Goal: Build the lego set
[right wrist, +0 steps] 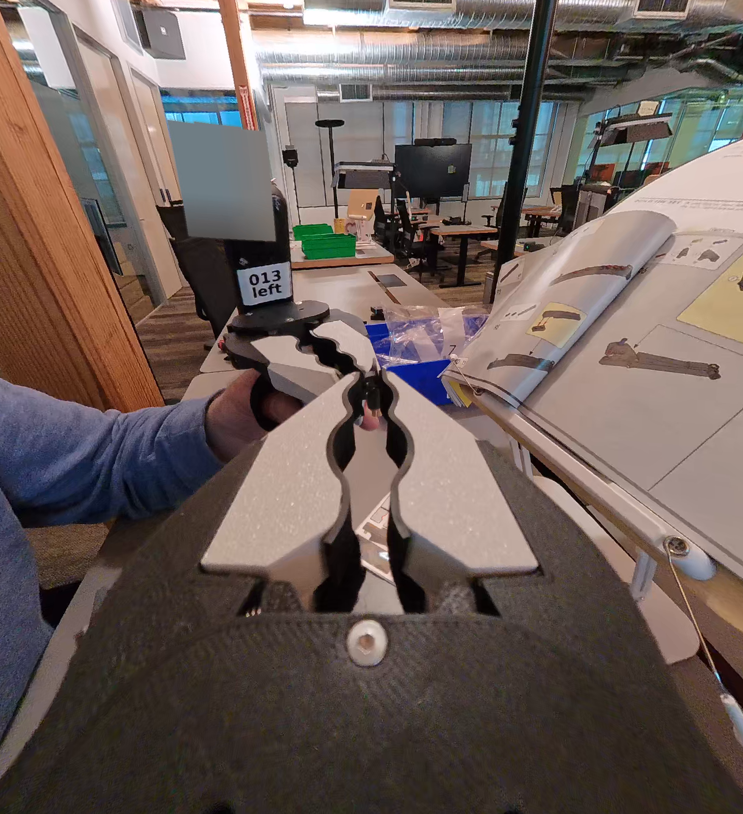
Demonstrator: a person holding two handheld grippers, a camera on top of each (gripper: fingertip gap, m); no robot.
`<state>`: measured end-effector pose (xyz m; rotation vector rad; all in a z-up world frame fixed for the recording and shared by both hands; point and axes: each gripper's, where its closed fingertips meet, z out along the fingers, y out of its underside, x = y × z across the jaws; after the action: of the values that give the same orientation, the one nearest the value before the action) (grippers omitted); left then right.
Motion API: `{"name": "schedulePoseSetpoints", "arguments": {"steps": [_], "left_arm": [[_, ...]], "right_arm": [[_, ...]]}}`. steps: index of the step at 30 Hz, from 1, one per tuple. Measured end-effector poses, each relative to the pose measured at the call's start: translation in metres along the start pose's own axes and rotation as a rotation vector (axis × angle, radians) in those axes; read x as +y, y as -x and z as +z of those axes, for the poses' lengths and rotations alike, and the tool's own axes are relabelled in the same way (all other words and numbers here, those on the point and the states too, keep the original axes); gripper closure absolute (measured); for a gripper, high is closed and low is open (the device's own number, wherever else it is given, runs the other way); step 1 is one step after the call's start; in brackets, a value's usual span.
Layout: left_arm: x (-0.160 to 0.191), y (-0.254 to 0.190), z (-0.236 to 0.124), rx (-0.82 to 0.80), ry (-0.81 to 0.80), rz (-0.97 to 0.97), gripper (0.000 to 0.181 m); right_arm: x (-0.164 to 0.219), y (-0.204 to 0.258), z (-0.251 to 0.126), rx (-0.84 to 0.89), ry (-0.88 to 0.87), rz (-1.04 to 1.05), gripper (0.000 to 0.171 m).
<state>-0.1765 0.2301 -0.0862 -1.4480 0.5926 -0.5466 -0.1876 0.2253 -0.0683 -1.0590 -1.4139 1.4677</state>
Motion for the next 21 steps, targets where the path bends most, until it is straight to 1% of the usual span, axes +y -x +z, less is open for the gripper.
{"name": "schedulePoseSetpoints", "arguments": {"steps": [4,7,8,10,15,18,21], "left_arm": [[0.006,-0.001,0.002,-0.002,0.047,0.020,0.176],[0.013,-0.002,0.004,-0.009,0.094,0.052,0.175],[0.014,-0.004,0.005,-0.001,0.108,0.061,0.175],[0.019,-0.006,0.007,0.000,0.145,0.077,0.175],[0.023,-0.007,0.008,-0.011,0.180,0.102,0.176],[0.025,-0.010,0.010,0.008,0.186,0.089,0.176],[0.032,-0.016,0.011,0.040,0.233,0.097,0.176]], "right_arm": [[0.005,0.000,-0.003,0.034,0.038,-0.057,0.166],[0.008,0.000,-0.005,0.063,0.080,-0.116,0.161],[0.010,0.000,-0.005,0.071,0.101,-0.143,0.162],[0.011,0.001,-0.006,0.080,0.120,-0.176,0.171],[0.015,0.002,-0.008,0.066,0.174,-0.186,0.171],[0.017,0.003,-0.010,0.061,0.204,-0.178,0.171],[0.023,0.005,-0.015,0.054,0.271,-0.179,0.171]]}}
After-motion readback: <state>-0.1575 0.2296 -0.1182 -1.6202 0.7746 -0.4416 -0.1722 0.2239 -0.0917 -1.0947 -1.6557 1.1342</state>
